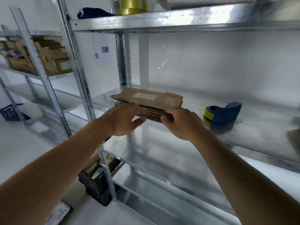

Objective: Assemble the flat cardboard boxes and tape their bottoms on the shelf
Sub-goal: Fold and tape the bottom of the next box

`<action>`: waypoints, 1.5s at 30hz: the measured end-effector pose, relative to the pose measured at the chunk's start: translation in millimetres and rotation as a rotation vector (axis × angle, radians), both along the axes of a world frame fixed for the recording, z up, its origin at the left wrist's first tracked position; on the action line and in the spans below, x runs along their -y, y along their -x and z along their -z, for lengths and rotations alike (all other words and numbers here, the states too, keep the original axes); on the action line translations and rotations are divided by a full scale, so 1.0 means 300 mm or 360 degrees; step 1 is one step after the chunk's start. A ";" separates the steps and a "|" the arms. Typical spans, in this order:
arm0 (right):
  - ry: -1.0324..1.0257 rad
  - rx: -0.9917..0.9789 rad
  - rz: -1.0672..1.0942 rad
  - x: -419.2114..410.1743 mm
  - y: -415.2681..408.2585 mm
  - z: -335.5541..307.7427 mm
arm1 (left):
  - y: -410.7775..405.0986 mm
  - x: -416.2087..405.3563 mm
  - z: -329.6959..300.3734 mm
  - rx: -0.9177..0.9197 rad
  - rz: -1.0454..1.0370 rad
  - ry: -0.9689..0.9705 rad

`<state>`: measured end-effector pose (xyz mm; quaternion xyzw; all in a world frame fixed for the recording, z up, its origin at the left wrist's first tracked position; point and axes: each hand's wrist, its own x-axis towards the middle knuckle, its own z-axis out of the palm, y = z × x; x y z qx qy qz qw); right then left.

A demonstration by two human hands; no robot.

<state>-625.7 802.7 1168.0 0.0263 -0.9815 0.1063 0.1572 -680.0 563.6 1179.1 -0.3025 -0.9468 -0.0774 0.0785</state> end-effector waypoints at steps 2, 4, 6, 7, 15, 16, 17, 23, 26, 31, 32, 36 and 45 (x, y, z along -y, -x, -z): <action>-0.0026 0.0008 0.0046 0.018 0.075 0.004 | 0.088 0.016 0.005 -0.0030 0.0034 0.0007; -0.0032 -0.0002 0.0074 0.029 0.158 0.013 | 0.181 0.023 0.008 -0.0008 0.0033 -0.0011; -0.0037 -0.0010 0.0087 0.031 0.248 0.025 | 0.281 0.027 0.018 -0.0003 0.0095 -0.0051; -0.0044 -0.0015 0.0093 0.027 0.296 0.032 | 0.329 0.025 0.021 0.0001 0.0117 -0.0052; 0.0108 0.0089 0.0322 -0.030 0.675 0.085 | 0.731 -0.011 0.058 0.0026 0.0011 0.0168; 0.0138 0.0116 0.0354 -0.031 0.708 0.089 | 0.773 -0.011 0.061 0.0043 0.0006 0.0190; 0.0165 0.0148 0.0390 -0.031 0.736 0.091 | 0.813 -0.010 0.065 0.0070 0.0003 0.0215; 0.0256 0.0326 0.0691 -0.032 0.848 0.111 | 1.013 0.020 0.087 0.0207 -0.0058 0.0251; 0.0245 0.0436 0.0895 -0.009 0.888 0.118 | 1.061 0.033 0.092 0.0301 -0.0003 0.0204; 0.0288 0.0464 0.1163 0.046 0.903 0.113 | 1.123 0.056 0.085 0.0368 0.0156 0.0110; 0.0303 0.0438 0.1192 0.060 0.898 0.109 | 1.128 0.061 0.078 0.0355 0.0187 0.0102; 0.0437 0.0307 0.1282 0.117 0.869 0.107 | 1.135 0.087 0.054 0.0320 0.0278 0.0016; 0.0724 -0.0059 0.1330 0.214 0.752 0.069 | 1.166 0.154 0.046 0.0342 0.0263 -0.0309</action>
